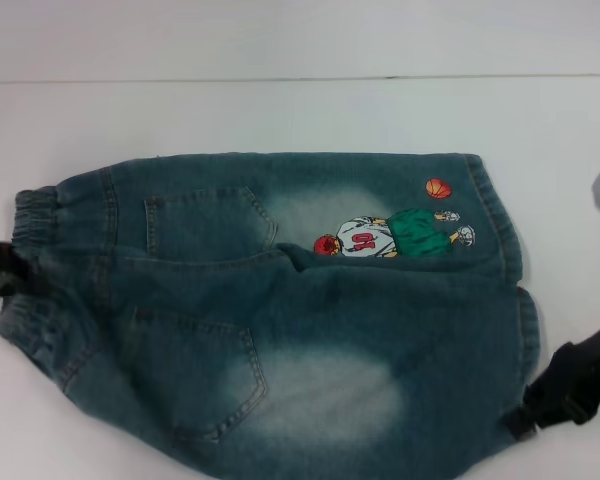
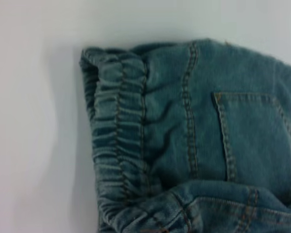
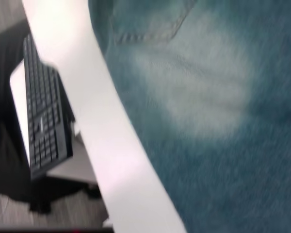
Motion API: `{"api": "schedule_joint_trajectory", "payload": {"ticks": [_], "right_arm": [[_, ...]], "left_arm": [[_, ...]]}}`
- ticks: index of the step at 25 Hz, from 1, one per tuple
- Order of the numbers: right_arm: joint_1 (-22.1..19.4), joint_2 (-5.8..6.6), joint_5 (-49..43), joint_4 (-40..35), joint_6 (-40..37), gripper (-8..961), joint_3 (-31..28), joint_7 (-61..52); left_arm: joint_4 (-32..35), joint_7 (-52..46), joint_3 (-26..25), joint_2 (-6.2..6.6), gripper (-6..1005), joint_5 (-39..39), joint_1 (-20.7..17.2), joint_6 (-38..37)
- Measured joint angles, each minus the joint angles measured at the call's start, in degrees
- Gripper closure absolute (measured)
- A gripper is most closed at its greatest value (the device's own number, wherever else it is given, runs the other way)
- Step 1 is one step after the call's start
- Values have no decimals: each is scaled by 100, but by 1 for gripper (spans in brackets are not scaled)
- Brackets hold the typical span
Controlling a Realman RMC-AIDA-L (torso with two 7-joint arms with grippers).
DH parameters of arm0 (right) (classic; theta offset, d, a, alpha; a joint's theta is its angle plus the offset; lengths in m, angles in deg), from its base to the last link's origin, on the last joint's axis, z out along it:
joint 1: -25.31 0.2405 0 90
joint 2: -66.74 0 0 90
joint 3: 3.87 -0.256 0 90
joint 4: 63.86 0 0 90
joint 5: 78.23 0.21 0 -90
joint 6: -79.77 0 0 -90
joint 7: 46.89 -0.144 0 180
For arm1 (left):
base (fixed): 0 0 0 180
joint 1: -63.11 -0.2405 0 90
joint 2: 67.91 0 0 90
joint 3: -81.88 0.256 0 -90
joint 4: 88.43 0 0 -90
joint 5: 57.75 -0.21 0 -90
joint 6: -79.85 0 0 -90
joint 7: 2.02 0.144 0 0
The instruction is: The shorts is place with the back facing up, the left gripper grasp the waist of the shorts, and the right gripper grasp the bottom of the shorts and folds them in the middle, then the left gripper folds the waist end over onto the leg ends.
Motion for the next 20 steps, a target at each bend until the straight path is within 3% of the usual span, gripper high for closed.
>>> {"api": "schedule_joint_trajectory", "payload": {"ticks": [7, 12, 20], "right_arm": [[-198, 129, 538, 21, 419, 949, -1441, 82], [-521, 140, 1715, 53, 835, 949, -1594, 202], [-802, 68, 2698, 318, 1977, 949, -1605, 404]], "left_arm": [[-26, -55, -605, 50, 969, 114, -41, 351], [-35, -48, -1102, 55, 962, 345, -112, 544], [-93, -53, -1163, 13, 948, 1383, -347, 770]]}}
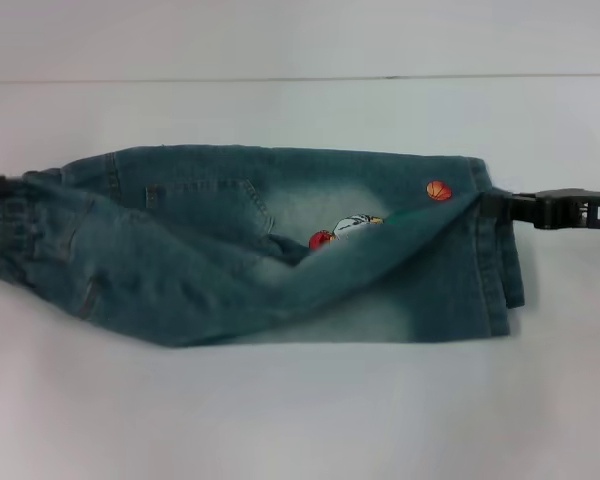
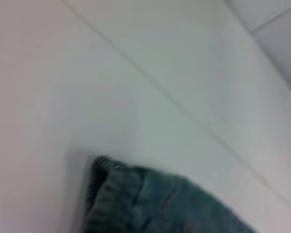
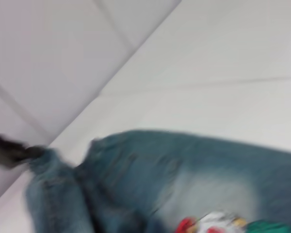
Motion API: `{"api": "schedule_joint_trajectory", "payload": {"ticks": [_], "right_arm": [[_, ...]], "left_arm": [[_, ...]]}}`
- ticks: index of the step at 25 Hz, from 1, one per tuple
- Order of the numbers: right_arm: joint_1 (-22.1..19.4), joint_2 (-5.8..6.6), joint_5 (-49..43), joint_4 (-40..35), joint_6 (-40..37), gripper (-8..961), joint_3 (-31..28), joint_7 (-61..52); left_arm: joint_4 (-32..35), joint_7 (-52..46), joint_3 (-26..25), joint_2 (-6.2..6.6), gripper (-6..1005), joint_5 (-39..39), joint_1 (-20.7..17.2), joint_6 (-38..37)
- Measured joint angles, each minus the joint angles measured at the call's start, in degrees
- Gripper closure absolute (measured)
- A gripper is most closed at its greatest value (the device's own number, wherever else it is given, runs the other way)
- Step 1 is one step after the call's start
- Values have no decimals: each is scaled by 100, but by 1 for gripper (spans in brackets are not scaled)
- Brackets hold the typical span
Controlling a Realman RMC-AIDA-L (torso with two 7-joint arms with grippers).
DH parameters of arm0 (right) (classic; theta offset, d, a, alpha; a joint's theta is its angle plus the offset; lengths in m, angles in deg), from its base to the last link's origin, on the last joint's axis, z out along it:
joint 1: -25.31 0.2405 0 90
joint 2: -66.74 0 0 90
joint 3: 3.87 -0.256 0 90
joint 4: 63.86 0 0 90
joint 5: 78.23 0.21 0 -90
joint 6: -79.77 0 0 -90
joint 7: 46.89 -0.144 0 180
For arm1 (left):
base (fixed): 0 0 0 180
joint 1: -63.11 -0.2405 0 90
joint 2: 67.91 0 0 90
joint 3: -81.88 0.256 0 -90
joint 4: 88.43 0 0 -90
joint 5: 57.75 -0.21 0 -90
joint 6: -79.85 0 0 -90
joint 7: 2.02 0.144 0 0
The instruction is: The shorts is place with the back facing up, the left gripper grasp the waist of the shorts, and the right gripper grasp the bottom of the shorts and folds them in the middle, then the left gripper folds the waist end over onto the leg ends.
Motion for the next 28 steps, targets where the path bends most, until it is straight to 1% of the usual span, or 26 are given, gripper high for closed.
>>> {"api": "schedule_joint_trajectory", "payload": {"ticks": [3, 6, 11, 17, 19, 22, 28], "right_arm": [[5, -27, 128, 199, 501, 948, 7, 154], [40, -111, 205, 239, 810, 948, -1, 262], [59, -212, 427, 276, 1318, 948, -1, 437], [81, -246, 691, 280, 1719, 948, 15, 630], [102, -257, 742, 280, 1837, 948, 14, 662], [159, -281, 772, 280, 2038, 948, 48, 692], [240, -395, 758, 281, 2436, 948, 87, 864]], "left_arm": [[-200, 33, 18, -10, 942, 315, -20, 275], [-350, 81, 72, -17, 937, 424, -1, 574], [-421, 222, 77, -79, 928, 518, 14, 979], [-546, 347, 66, -111, 918, 676, -8, 1373], [-684, 621, 61, -133, 914, 972, -34, 1511], [-737, 721, 73, -147, 909, 1046, -40, 1623], [-963, 1135, 58, -194, 898, 1244, -11, 1912]]}}
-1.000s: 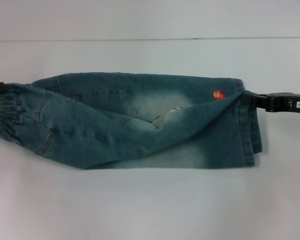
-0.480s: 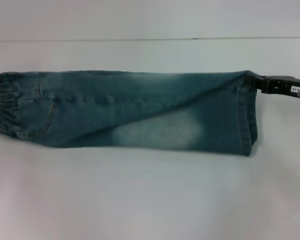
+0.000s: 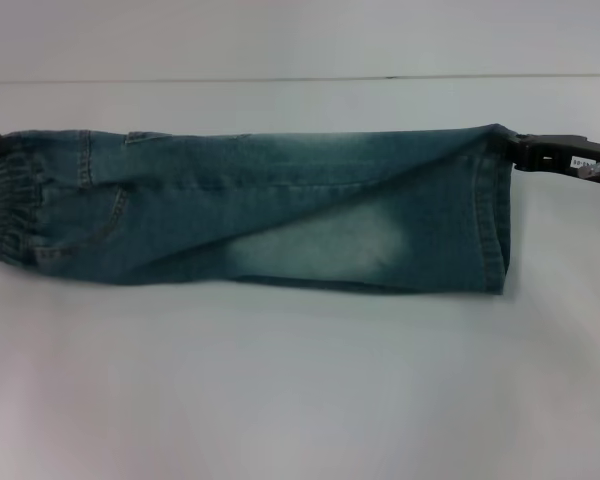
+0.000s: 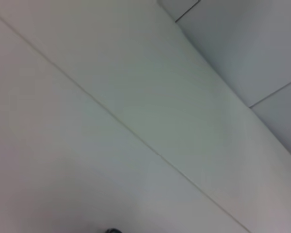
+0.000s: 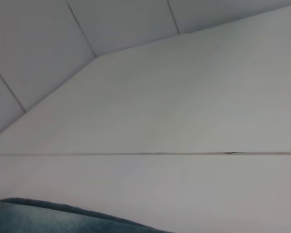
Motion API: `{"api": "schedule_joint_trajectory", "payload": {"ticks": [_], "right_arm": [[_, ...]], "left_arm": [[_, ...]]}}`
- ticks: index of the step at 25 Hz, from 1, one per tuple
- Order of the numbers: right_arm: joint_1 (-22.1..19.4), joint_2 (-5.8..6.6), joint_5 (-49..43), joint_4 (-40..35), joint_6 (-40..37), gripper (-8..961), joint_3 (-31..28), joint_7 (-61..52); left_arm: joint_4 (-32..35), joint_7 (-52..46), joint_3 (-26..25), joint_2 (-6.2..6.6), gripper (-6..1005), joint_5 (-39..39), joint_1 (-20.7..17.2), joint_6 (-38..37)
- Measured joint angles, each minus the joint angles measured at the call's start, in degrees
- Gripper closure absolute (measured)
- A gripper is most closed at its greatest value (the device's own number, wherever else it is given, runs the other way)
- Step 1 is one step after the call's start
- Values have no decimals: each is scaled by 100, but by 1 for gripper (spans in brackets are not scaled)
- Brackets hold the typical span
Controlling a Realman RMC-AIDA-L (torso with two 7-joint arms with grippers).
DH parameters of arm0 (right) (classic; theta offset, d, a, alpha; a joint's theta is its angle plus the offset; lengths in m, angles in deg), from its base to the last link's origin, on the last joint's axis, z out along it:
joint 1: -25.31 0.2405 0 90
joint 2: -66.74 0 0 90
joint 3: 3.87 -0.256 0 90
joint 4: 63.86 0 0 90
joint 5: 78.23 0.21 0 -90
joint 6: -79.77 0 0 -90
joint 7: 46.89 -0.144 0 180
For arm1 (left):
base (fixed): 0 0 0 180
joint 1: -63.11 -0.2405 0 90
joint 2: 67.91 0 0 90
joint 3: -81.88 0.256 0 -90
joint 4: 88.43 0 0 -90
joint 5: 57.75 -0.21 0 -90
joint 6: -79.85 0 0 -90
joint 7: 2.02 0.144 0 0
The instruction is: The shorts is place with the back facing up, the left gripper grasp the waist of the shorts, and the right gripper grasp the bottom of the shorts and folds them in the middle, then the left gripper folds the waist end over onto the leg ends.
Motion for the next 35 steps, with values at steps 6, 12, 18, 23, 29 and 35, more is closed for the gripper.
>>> {"api": "schedule_joint_trajectory", "payload": {"ticks": [6, 12, 18, 23, 29, 35], "right_arm": [[77, -62, 51, 9, 219, 949, 71, 207], [178, -114, 63, 72, 514, 948, 203, 266], [271, -173, 66, 178, 755, 947, 210, 458], [307, -184, 71, 241, 853, 918, 209, 529], [307, -188, 76, 310, 881, 765, 207, 530], [273, -190, 76, 388, 869, 470, 206, 585]], "left_arm": [[-56, 572, 4, -112, 888, 555, -35, 176], [-263, 960, 18, -133, 877, 768, -4, 424], [-422, 1406, 21, -214, 866, 875, 81, 649], [-464, 1922, 24, -301, 857, 1180, 146, 789], [-498, 1979, 21, -440, 847, 1309, 172, 1466], [-691, 1950, -32, -463, 619, 1400, 145, 1833]]}}
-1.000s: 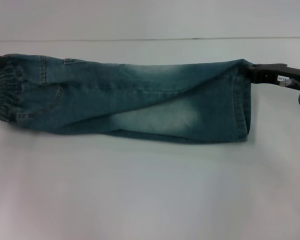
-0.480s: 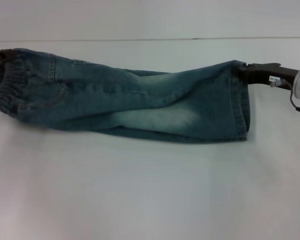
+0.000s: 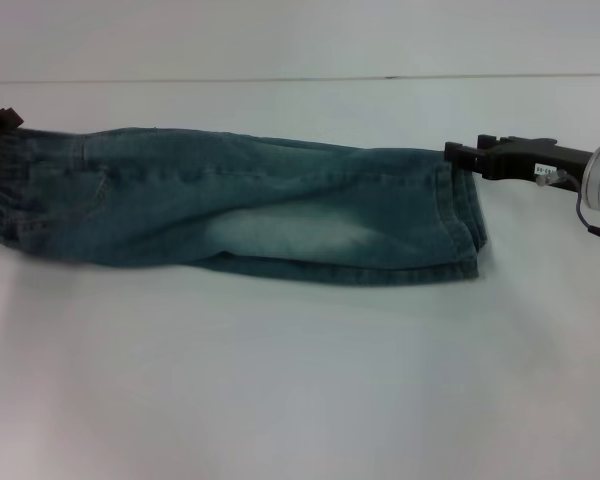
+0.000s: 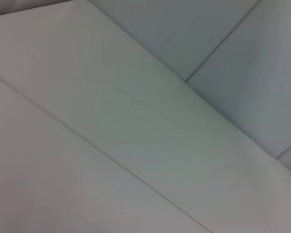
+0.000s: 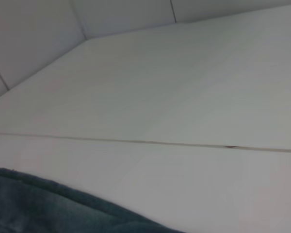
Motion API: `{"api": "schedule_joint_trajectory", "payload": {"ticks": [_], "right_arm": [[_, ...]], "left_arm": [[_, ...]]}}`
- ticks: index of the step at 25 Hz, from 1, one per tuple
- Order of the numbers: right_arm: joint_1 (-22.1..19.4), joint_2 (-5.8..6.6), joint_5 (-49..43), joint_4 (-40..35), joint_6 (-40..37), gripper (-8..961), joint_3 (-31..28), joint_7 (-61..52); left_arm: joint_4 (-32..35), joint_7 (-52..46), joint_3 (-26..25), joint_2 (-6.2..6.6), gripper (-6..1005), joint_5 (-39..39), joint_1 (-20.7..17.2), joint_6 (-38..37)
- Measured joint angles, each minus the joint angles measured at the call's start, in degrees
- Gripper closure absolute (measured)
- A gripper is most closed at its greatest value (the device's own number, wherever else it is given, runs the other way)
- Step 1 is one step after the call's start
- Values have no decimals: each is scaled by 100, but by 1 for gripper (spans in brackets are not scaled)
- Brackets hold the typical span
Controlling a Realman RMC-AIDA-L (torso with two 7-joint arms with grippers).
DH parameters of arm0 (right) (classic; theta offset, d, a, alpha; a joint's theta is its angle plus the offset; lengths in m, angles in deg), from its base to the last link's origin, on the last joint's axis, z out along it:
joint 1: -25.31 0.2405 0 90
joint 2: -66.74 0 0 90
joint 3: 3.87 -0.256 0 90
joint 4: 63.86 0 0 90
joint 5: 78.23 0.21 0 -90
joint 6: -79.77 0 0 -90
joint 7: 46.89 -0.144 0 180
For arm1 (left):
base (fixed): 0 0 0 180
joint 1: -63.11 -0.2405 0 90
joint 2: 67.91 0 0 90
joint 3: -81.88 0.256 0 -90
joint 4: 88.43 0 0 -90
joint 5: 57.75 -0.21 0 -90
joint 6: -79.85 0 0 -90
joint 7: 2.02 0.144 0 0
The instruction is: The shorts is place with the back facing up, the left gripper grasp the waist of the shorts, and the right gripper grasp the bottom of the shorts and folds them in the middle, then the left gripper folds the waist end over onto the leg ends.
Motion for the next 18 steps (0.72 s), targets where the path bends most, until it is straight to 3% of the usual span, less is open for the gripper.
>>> {"api": "schedule_joint_trajectory", "payload": {"ticks": [2, 6, 10, 18], "right_arm": [[-3, 0, 0, 46, -12, 369, 0, 50], [20, -2, -1, 131, -28, 264, -9, 167], [45, -9, 52, 222, -66, 159, -6, 305], [1, -9, 193, 290, -298, 145, 5, 450]], "left_arm": [[-76, 24, 6, -4, 546, 102, -18, 22], [-114, 38, 36, -12, 401, 133, 0, 29], [-139, 17, 73, -4, 317, 130, 20, 25], [65, -257, 466, 171, 116, -19, -47, -110]]}}
